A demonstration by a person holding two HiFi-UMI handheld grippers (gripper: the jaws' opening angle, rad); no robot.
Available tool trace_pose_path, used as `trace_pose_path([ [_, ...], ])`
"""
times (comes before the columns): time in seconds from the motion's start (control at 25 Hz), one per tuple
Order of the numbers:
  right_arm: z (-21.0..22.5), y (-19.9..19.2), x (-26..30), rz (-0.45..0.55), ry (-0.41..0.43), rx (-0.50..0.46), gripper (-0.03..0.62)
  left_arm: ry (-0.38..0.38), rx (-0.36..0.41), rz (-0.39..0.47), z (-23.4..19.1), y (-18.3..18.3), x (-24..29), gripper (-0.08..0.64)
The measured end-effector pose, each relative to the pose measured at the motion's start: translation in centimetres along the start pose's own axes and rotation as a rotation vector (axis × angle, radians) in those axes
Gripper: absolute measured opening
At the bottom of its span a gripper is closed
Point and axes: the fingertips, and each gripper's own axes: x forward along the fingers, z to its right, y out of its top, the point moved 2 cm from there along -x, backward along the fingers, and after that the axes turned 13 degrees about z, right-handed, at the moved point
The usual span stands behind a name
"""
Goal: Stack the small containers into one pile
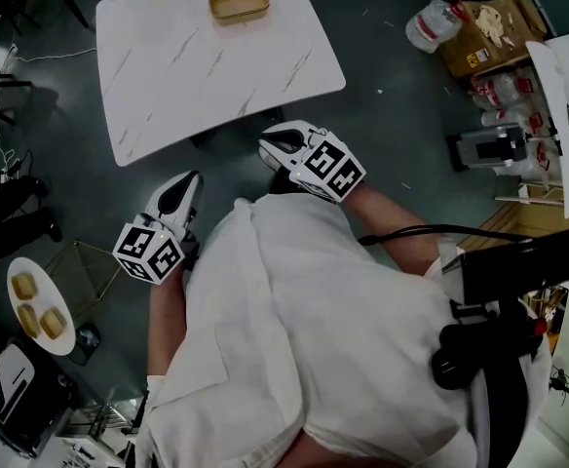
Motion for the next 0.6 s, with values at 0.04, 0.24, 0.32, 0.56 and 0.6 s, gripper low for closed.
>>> trace_pose_path([
  [0.04,-0.1,0.1,0.2,0.0,0.004,-0.003,0.005,0.002,-0.002,0.001,-0.1,-0.1,-0.2,0.008],
  [0.24,-0.6,0.2,0.8,-0.001,0.019,-0.009,0.005,0.009,-0.014,0.004,-0.2,-0.3,-0.7,0.008],
  [0.32,-0.9,0.1,1.0,-0.006,0.025,-0.009,0.005,0.01,-0.015,0.003,-0.3,-0.4,-0.9,0.008],
  [0.56,-1.1,0.2,1.4,-0.003,0.039,-0.017,0.005,0.019,-0.014,0.005,-0.4,-0.5,-1.1,0.008],
  [0.6,-1.1,0.2,1.4,-0.003,0.04,-0.017,0.005,0.019,-0.014,0.004,-0.4,-0.5,-1.1,0.008],
])
